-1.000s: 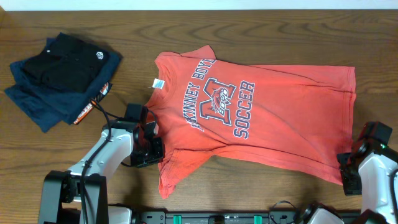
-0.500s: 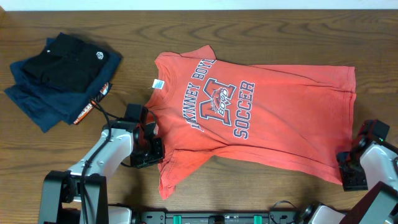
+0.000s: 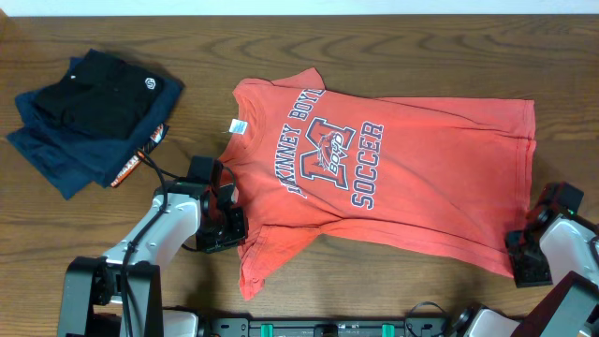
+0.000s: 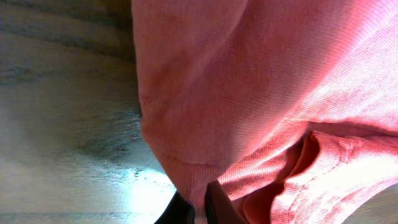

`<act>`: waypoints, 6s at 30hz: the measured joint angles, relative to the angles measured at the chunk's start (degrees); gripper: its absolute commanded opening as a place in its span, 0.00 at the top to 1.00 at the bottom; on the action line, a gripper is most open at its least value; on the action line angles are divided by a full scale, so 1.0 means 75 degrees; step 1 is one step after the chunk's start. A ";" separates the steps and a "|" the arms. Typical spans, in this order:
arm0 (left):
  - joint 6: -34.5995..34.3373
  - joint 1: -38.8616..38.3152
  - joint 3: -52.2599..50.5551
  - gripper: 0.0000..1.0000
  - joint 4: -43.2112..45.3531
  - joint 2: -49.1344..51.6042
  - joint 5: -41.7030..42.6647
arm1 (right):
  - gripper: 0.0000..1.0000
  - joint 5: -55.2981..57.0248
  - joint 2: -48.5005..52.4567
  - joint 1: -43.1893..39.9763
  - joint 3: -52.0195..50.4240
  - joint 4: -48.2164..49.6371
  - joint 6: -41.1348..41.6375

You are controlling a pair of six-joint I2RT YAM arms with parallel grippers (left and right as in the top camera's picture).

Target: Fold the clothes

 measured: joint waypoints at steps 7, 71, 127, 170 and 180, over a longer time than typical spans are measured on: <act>0.0000 0.0000 0.0000 0.94 -0.0003 0.0000 0.0000 | 0.66 0.0000 0.0000 0.0000 -0.0108 0.0082 -0.0070; 0.1037 0.0000 0.8329 0.94 -0.3427 -0.2209 -0.1032 | 0.99 -0.1848 -0.1784 0.0000 0.7641 -0.4185 -0.4852; 0.1177 0.1591 1.0963 0.94 -0.5386 0.2189 0.0717 | 0.99 -0.0694 0.3159 0.0612 1.0829 -0.4599 -0.5030; 0.1043 0.1367 0.4275 0.94 -0.1751 0.0595 0.0880 | 0.99 -0.0895 0.3159 -0.0490 0.5811 -0.2652 -0.4004; 0.1003 0.0968 0.4275 0.94 -0.0519 0.1667 0.0851 | 0.99 -0.1067 0.3159 -0.0254 0.5811 -0.2107 -0.4065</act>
